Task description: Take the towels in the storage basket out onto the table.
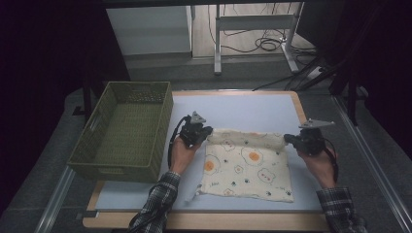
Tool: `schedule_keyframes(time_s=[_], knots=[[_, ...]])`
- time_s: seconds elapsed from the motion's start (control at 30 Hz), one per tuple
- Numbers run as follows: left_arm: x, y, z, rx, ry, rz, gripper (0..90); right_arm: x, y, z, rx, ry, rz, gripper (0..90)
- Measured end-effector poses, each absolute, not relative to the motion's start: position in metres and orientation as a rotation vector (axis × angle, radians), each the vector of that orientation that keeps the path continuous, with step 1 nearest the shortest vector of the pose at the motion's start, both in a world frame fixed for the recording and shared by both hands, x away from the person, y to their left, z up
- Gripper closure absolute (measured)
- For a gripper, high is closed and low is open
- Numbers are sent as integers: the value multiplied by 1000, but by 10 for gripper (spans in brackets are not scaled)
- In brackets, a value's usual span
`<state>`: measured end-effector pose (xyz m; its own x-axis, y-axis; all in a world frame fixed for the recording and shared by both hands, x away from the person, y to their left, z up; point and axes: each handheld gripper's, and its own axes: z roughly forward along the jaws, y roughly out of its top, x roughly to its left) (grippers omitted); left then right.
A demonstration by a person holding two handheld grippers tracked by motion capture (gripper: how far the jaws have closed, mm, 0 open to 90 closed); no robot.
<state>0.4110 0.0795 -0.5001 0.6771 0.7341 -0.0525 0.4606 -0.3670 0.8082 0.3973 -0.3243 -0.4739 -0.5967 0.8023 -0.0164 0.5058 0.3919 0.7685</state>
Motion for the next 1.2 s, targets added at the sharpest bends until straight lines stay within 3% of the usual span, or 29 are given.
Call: schedule_keyframes(time_s=[0.63, 1.2], knots=[[326, 85, -513, 2060, 769, 337, 862, 302, -341, -484, 1047, 2334, 1135, 879], [273, 96, -522, 2051, 725, 304, 858, 255, -339, -496, 993, 2438, 1144, 875]])
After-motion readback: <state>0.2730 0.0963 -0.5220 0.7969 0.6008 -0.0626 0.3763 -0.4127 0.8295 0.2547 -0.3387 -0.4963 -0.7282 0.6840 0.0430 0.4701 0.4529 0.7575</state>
